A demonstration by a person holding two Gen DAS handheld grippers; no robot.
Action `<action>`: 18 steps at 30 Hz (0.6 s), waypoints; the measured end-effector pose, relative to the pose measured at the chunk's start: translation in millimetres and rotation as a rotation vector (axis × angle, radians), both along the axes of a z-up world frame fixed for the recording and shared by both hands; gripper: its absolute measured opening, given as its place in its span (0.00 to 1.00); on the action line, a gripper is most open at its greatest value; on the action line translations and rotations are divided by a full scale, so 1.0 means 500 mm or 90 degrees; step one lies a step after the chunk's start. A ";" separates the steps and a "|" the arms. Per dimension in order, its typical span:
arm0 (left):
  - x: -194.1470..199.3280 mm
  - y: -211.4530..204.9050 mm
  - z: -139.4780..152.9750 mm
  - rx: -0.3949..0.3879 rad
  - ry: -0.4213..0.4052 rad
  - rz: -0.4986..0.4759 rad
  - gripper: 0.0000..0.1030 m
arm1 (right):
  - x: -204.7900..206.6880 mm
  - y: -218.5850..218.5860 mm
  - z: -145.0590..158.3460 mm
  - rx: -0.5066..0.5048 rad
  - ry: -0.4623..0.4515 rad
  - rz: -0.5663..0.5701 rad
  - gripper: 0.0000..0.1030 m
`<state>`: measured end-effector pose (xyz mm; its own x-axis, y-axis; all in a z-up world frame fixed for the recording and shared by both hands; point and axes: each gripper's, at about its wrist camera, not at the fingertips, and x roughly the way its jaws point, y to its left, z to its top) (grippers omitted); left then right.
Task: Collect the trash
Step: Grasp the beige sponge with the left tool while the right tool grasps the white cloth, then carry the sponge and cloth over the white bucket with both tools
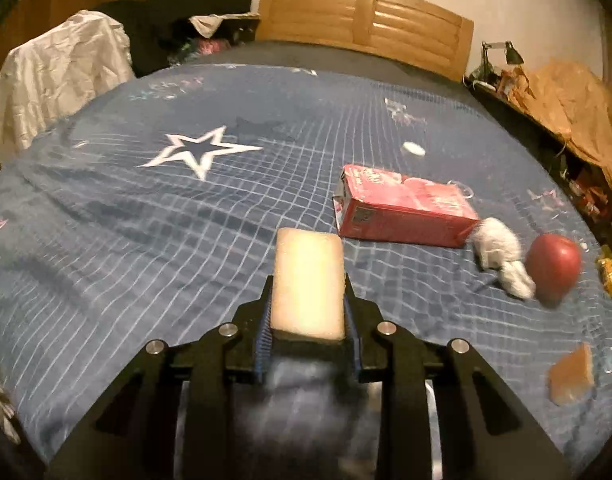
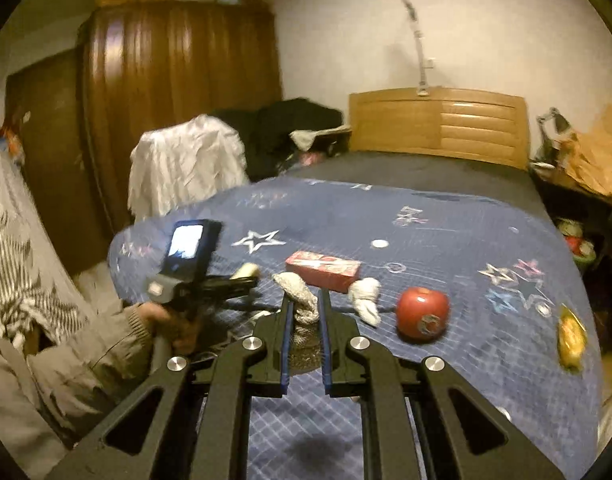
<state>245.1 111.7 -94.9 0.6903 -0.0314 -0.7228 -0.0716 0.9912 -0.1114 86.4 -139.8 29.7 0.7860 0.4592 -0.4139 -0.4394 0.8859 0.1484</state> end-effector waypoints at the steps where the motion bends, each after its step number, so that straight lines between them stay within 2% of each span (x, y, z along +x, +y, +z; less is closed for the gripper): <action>1: -0.028 -0.006 0.017 -0.002 -0.012 0.001 0.27 | -0.012 -0.011 0.002 0.006 0.001 -0.010 0.12; 4: -0.086 -0.036 0.055 -0.002 -0.039 -0.012 0.27 | -0.049 -0.061 -0.004 0.027 0.012 -0.047 0.12; 9: -0.187 -0.140 0.095 0.026 -0.072 -0.078 0.27 | -0.111 -0.117 -0.028 0.044 0.028 -0.086 0.12; 13: -0.249 -0.226 0.090 0.037 -0.072 -0.140 0.27 | -0.153 -0.146 -0.052 0.055 0.035 -0.103 0.12; 18: -0.273 -0.311 0.074 0.052 -0.055 -0.191 0.27 | -0.194 -0.187 -0.080 0.068 0.044 -0.128 0.12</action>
<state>108.6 -43.6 -58.1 0.7176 -0.1867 -0.6710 0.2313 0.9726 -0.0233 -10.6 -233.2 -10.3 0.8377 0.3407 -0.4269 -0.2415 0.9321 0.2698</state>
